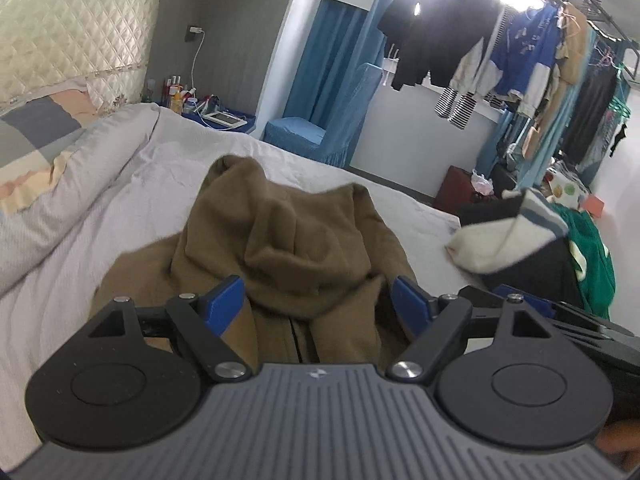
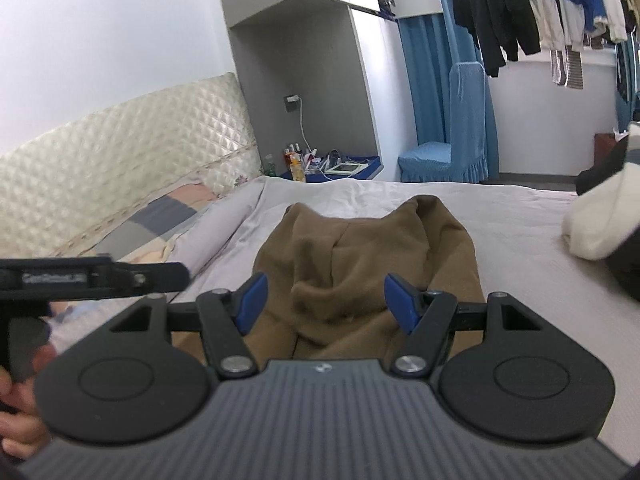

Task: Fold large clothes
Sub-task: 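Open both grippers and release the sweatshirt onto the bed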

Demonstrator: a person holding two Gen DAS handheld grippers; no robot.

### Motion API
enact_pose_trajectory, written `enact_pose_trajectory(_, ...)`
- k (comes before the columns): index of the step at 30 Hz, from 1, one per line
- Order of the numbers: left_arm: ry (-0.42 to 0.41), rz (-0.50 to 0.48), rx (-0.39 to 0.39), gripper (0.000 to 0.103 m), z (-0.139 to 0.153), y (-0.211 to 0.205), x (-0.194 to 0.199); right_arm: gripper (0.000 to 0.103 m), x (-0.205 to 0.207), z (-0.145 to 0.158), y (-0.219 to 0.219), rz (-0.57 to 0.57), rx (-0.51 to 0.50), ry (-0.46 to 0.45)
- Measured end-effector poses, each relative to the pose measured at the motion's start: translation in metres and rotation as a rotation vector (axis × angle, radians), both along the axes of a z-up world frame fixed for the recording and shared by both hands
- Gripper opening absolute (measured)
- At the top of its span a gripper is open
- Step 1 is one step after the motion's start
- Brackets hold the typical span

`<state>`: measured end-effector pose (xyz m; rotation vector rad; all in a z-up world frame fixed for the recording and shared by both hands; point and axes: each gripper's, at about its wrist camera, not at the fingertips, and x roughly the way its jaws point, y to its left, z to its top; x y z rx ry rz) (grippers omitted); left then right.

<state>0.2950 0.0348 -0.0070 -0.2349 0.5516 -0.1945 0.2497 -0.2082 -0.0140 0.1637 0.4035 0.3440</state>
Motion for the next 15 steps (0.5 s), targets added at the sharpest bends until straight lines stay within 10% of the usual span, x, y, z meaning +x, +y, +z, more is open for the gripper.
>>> enact_pose_trajectory(7,-0.024,-0.025,0.063,0.084,-0.043,-0.014,-0.048,0.068,-0.055,-0.031,-0.01,-0.014,0.033,0.016)
enact_pose_trajectory(15,0.042,-0.032,-0.054,0.083,-0.11,0.004,-0.045,0.068,-0.073,-0.09,-0.017,-0.123,0.036,0.132)
